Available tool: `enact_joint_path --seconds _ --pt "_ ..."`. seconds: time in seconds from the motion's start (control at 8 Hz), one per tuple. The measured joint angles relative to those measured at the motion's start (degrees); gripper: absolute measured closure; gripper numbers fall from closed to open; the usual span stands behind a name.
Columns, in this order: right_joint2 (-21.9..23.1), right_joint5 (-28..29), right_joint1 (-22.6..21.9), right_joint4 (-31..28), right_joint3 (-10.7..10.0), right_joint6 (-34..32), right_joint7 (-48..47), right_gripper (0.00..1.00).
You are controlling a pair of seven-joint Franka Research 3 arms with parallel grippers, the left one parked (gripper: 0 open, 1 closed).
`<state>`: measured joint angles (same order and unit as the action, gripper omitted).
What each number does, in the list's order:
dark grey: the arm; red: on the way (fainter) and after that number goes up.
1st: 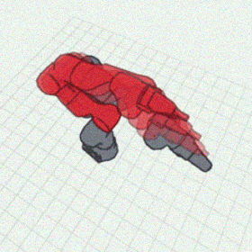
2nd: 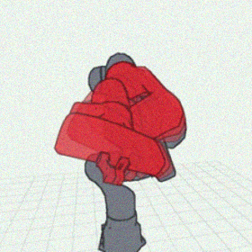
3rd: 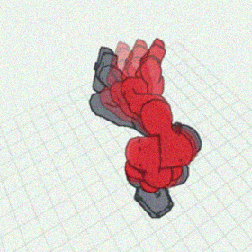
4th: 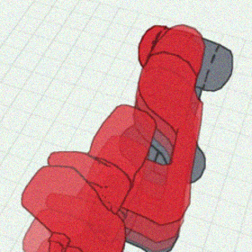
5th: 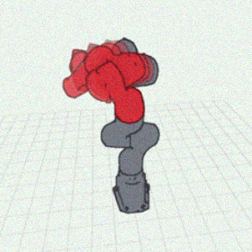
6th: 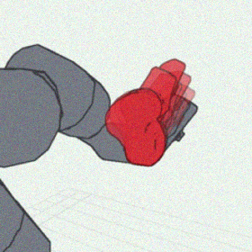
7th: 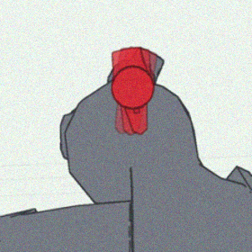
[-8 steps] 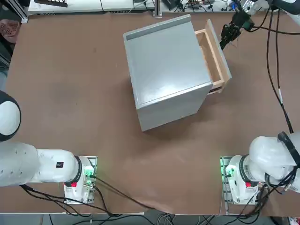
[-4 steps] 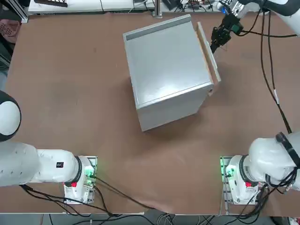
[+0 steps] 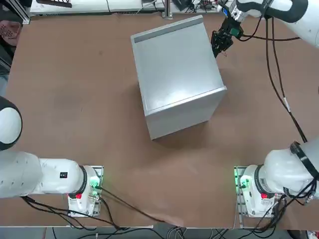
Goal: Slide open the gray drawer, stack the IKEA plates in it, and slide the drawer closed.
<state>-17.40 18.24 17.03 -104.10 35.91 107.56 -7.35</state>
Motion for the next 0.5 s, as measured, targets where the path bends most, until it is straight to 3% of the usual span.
enact_joint_path --seconds 0.5 --pt "0.5 -2.0 0.0 2.6 -0.1 -0.9 -1.3 0.93"
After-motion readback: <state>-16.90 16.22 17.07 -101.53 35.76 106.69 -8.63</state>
